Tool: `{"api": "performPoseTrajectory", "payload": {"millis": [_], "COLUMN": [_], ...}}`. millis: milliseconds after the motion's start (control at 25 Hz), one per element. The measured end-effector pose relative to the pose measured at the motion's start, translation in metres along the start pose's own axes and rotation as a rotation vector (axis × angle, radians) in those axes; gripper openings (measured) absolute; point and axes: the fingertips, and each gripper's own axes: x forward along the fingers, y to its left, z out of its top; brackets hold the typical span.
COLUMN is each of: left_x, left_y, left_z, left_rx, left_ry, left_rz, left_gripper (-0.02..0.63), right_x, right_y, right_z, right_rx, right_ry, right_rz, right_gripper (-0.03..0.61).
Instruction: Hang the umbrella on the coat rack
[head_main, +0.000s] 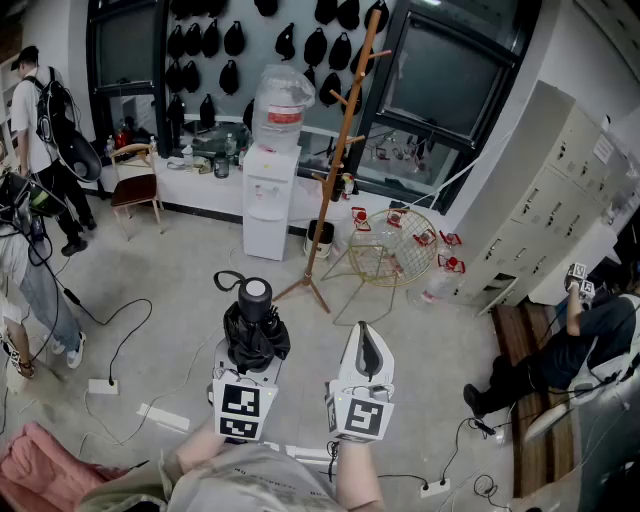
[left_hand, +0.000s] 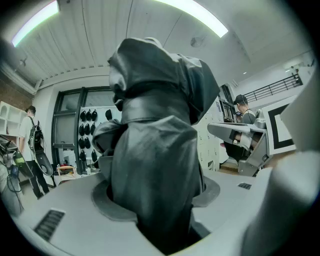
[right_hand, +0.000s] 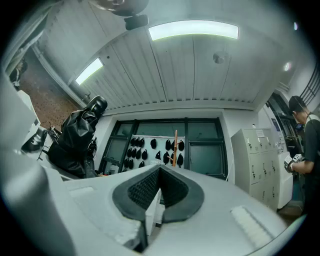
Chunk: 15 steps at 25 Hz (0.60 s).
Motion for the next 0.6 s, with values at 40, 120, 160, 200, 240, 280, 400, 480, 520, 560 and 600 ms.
{"api": "performPoseTrajectory", "payload": {"millis": [40, 120, 160, 200, 240, 280, 400, 480, 520, 560, 600], "left_x": [0.0005, 0.0014, 0.0016, 0.0016, 0.0017, 0.0018, 0.0028, 0.0033, 0.0034, 0.0036, 0.0038], "left_y": [0.0003, 0.0005, 0.0002, -0.0003, -0.0012, -0.0022, -0.0039, -0.0043, -0.0045, -0.0046, -0.0049], "left_z": [0.0001, 0.0000, -0.0004, -0.0008, -0.0012, -0.0013, -0.0013, -0.0012, -0.0008, -0.0001, 0.0008], "left_rx": [-0.001, -0.001, -0.001, -0.001, -0.001, -0.002, 0.001, 0.003, 0.003, 0.002, 0.002], "left_ry": [0.000, 0.001, 0.001, 0.002, 0.002, 0.002, 0.004, 0.007, 0.008, 0.010, 0.011], "left_rz": [0.001, 0.002, 0.002, 0.002, 0.002, 0.003, 0.004, 0.005, 0.006, 0.006, 0.006], "left_gripper": [0.258, 0.257, 0.257, 0.257, 0.257, 0.258, 0.256, 0.257, 0.257, 0.258, 0.258], "right_x": [0.0007, 0.0013, 0.0011, 0.0006, 0.0002, -0.0001, 0.0003, 0.0010, 0.0014, 0.0020, 0.0026], "right_y": [0.0002, 0.0004, 0.0002, -0.0002, -0.0008, -0.0017, -0.0035, -0.0037, -0.0040, -0.0044, -0.0051], "right_z": [0.0001, 0.0002, -0.0001, -0.0005, -0.0008, -0.0009, -0.0006, -0.0005, -0.0001, 0.0004, 0.0012], "right_rx": [-0.001, -0.004, -0.005, -0.005, -0.006, -0.006, -0.006, -0.006, -0.005, -0.004, -0.003], "right_ry": [-0.001, -0.002, -0.001, -0.001, -0.001, -0.001, -0.002, -0.002, -0.002, -0.002, -0.001], "right_rz": [0.002, 0.004, 0.005, 0.005, 0.006, 0.007, 0.011, 0.015, 0.017, 0.019, 0.020], "right_gripper": [-0.002, -0.002, -0.002, -0.002, -0.002, -0.002, -0.002, -0.002, -0.002, -0.002, -0.002]}}
